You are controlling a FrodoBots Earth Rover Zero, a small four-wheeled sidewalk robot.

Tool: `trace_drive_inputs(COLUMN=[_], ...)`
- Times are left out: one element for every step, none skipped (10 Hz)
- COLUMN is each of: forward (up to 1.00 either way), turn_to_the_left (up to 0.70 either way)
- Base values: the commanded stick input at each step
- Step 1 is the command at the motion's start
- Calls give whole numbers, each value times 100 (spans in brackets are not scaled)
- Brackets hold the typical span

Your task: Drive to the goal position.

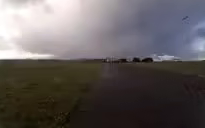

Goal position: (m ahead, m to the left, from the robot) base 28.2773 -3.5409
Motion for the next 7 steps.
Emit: trace_drive_inputs(forward=[60, 60, 60, 60, 60, 60, 60], turn_to_the_left=[-15, -15, -15, -15, -15, -15, -15])
